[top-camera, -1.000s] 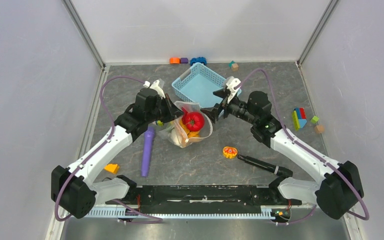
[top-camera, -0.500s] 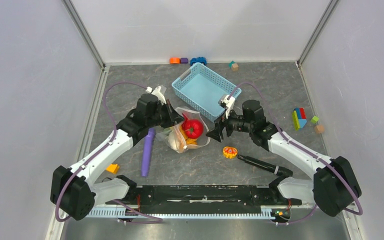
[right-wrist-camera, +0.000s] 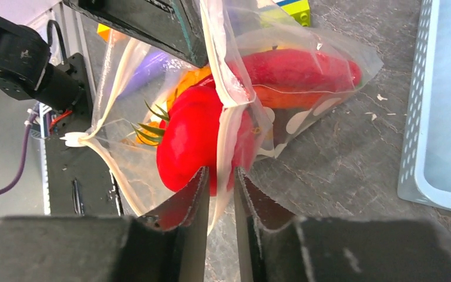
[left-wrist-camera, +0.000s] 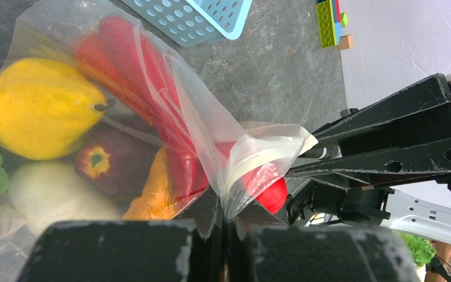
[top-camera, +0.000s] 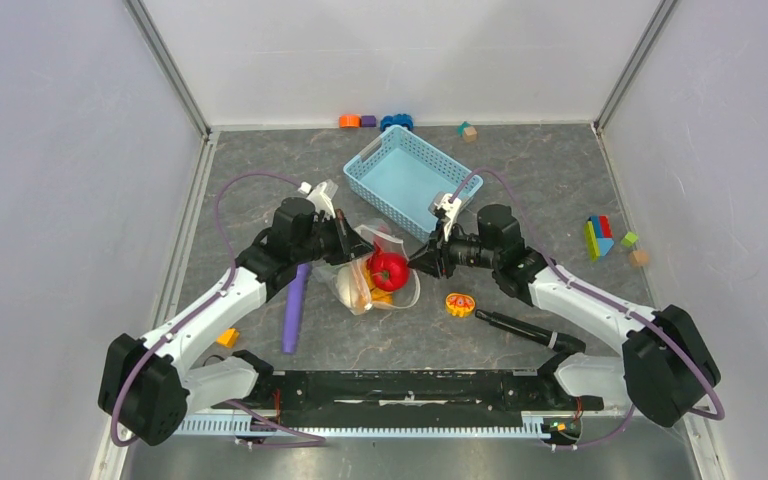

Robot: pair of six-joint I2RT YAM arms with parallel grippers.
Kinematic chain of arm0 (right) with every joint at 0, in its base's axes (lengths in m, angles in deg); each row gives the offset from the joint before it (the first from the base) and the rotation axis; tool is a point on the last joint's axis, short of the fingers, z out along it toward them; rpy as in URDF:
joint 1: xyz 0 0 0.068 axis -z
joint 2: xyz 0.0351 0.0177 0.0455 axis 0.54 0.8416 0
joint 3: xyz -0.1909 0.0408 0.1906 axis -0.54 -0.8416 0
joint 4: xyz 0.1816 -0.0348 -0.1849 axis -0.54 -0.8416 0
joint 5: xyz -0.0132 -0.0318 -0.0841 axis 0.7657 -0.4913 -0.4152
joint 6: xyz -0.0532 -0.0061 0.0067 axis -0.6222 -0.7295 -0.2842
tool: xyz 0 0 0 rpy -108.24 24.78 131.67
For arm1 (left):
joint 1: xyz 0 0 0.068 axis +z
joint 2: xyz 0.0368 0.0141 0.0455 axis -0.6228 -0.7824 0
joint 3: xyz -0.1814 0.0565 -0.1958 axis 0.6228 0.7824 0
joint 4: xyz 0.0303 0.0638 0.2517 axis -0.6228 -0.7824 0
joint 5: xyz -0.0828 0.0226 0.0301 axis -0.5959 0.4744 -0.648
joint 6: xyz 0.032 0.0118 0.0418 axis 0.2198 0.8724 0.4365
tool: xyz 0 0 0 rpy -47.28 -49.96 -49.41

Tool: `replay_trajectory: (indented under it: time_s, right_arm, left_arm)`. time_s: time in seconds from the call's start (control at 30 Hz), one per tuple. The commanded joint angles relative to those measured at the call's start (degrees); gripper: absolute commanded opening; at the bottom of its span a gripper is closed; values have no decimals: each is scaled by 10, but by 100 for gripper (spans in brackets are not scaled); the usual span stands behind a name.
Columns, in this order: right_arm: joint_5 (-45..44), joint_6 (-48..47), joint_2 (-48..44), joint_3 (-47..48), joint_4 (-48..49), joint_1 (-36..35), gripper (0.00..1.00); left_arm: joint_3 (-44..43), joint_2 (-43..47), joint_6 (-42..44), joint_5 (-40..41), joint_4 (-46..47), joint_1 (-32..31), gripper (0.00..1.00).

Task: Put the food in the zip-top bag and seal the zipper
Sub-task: Zip the zipper food storage bag at the center of the board.

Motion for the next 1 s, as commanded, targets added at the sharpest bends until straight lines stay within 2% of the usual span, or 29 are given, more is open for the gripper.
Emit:
replay_trajectory:
  time_s: [0.0, 0.1, 0.3, 0.73, 0.97]
  right_arm:
    - [19, 2, -3, 1, 46, -7, 24]
    - [18, 2, 6, 6, 47, -7, 19]
    - [28, 6, 18, 6, 75, -7, 0]
    - [75, -2, 14, 7, 106, -8, 0]
    - [84, -12, -13, 13, 87, -8, 0]
  left_arm:
    - [0, 18, 28, -29, 49, 2, 2]
    - [2, 13, 37, -28, 50, 2, 2]
    - [8, 9, 48, -47, 60, 2, 2]
    - [-1, -17, 69, -63, 79, 2, 2]
    - [-13, -19, 59, -78, 82, 2, 2]
